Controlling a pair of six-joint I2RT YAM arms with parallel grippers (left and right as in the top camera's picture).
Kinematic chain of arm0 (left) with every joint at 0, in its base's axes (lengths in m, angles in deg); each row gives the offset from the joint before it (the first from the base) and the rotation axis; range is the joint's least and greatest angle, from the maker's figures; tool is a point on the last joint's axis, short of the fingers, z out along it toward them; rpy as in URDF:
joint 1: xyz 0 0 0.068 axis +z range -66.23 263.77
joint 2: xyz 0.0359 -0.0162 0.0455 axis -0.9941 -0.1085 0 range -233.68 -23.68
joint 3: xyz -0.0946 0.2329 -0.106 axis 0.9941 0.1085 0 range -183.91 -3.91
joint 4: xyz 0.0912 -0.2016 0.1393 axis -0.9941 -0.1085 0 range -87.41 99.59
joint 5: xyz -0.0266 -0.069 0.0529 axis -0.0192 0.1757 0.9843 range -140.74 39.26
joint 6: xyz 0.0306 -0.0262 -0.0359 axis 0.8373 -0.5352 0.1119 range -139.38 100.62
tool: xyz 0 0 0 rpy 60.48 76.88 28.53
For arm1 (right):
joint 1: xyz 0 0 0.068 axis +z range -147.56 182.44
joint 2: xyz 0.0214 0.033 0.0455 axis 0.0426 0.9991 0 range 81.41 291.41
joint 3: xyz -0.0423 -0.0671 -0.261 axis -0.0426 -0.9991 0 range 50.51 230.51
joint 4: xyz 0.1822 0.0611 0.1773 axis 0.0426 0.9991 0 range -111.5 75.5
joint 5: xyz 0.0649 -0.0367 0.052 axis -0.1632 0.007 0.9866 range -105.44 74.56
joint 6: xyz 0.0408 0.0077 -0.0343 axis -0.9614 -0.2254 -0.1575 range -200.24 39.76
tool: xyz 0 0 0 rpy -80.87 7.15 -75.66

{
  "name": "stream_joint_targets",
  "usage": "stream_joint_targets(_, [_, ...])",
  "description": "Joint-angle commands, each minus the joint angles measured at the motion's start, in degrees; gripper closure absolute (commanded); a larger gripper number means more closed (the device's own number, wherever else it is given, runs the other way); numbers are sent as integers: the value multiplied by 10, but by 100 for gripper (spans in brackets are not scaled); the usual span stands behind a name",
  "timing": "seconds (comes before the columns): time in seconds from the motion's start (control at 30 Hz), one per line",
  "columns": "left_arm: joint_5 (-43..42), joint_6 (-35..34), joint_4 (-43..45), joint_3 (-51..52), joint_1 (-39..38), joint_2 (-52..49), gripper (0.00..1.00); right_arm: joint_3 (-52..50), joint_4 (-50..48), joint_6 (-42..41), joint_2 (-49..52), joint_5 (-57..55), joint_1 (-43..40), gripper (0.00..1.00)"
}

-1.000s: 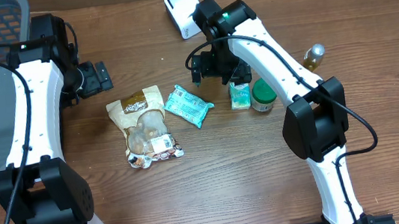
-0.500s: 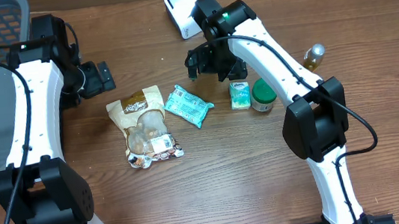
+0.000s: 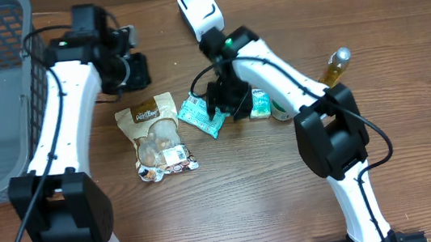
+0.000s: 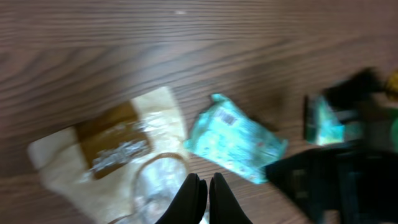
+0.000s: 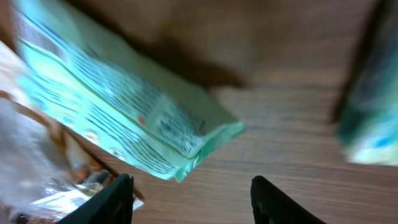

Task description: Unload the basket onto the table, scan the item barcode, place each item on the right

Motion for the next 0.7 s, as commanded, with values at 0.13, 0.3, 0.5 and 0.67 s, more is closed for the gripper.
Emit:
stream_joint_targets(0.13, [-7, 17, 9, 7, -54, -66, 96, -56, -52, -52, -6, 30, 16, 41])
stream_joint_targets(0.3, [-28, 15, 17, 7, -65, -125, 96, -58, -73, -51, -6, 43, 5, 41])
stream_joint_targets(0.5, [-47, 15, 16, 7, -68, -190, 96, -58, -112, -29, -6, 48, -13, 45])
stream_joint_targets(0.67, [-49, 15, 19, 7, -73, -210, 96, -58, -117, -28, -6, 50, -19, 44])
